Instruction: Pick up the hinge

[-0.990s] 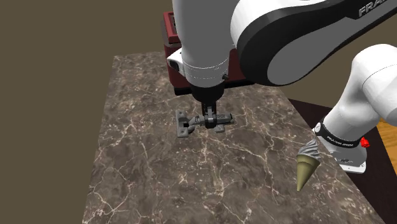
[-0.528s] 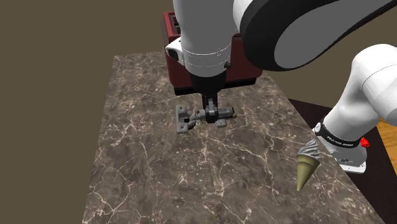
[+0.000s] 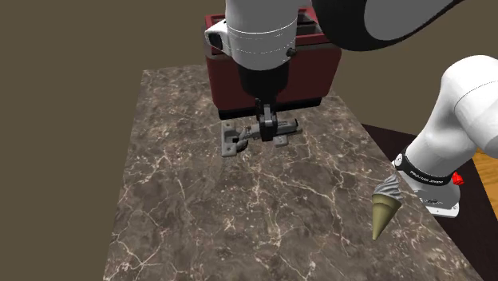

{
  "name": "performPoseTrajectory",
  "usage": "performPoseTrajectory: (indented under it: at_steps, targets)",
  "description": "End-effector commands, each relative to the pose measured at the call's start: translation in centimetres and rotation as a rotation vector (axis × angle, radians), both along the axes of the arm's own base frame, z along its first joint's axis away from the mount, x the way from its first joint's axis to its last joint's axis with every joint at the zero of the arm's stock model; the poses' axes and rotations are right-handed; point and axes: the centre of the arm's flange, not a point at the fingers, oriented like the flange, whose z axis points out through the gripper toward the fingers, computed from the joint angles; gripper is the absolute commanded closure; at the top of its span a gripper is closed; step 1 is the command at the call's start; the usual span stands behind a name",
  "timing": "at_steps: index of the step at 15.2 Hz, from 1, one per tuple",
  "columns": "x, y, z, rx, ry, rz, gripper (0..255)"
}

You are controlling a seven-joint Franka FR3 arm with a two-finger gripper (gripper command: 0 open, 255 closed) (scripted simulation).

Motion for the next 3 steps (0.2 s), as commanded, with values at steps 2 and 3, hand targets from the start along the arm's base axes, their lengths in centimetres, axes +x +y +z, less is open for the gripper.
performPoseTrajectory:
  at_steps: [2,3]
  targets:
    - [0.15,0.14,1.13,0.0,0.0,0.0,255]
    - [0.16,0.14,1.13,0.0,0.0,0.0,255]
